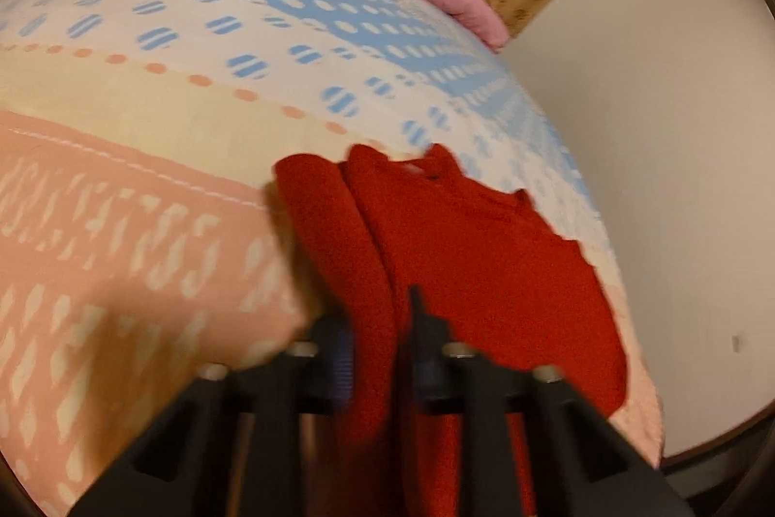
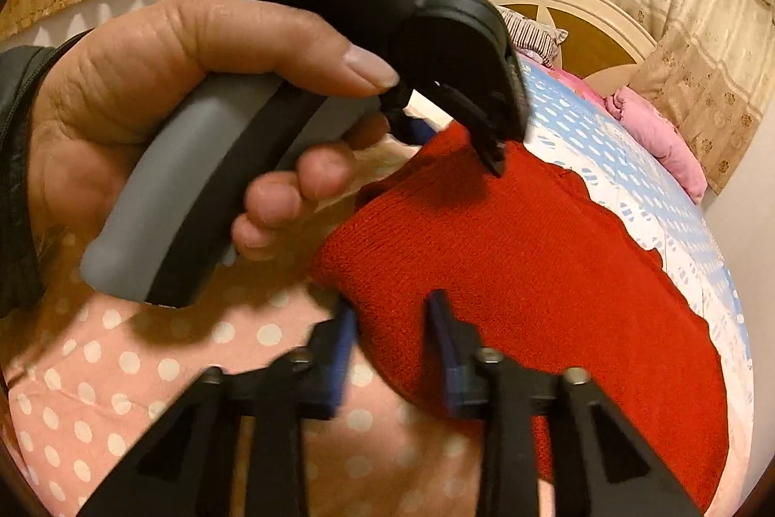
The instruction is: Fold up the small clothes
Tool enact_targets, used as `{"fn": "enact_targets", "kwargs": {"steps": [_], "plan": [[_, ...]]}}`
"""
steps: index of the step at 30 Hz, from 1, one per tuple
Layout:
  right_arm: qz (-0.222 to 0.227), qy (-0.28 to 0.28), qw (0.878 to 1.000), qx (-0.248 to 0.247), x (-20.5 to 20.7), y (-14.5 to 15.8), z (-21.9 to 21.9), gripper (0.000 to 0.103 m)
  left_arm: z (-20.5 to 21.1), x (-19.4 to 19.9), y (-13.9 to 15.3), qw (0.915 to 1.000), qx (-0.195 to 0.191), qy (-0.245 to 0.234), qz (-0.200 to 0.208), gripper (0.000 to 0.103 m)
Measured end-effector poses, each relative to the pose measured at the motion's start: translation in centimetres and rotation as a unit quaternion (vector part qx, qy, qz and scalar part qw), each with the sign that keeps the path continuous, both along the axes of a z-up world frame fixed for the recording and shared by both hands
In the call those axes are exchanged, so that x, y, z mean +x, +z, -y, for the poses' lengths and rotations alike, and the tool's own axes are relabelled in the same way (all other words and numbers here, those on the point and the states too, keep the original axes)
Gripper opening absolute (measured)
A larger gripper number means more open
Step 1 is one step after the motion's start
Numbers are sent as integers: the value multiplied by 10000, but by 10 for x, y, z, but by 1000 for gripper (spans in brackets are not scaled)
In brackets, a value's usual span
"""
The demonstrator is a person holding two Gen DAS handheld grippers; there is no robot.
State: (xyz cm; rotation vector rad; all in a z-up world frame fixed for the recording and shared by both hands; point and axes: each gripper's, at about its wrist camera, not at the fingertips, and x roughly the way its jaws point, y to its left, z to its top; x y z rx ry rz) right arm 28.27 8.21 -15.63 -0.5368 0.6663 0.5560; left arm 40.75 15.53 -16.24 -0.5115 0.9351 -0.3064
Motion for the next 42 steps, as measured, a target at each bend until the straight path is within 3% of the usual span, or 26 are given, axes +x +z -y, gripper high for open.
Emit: {"fn": "enact_targets", "kwargs": {"steps": [2, 7, 13, 25, 42], "plan": [[-54, -16, 9998, 210, 1, 5, 6, 13, 2, 0, 3, 10000, 47, 21, 36, 16], [42, -36, 9973, 738, -3, 21, 22, 9, 6, -1, 13, 9999, -17, 139, 57, 15], [20, -147, 9926, 1203, -2, 31, 43, 8, 16, -2, 31, 9996, -195, 95, 192, 15], [107, -543, 9784, 1993, 1, 57, 101, 7, 67, -3, 79, 9978, -168, -199, 615, 15], [154, -1300, 9498, 2843, -1, 66, 192, 7, 164, 14, 104, 9930, -218, -826, 813, 15]]}}
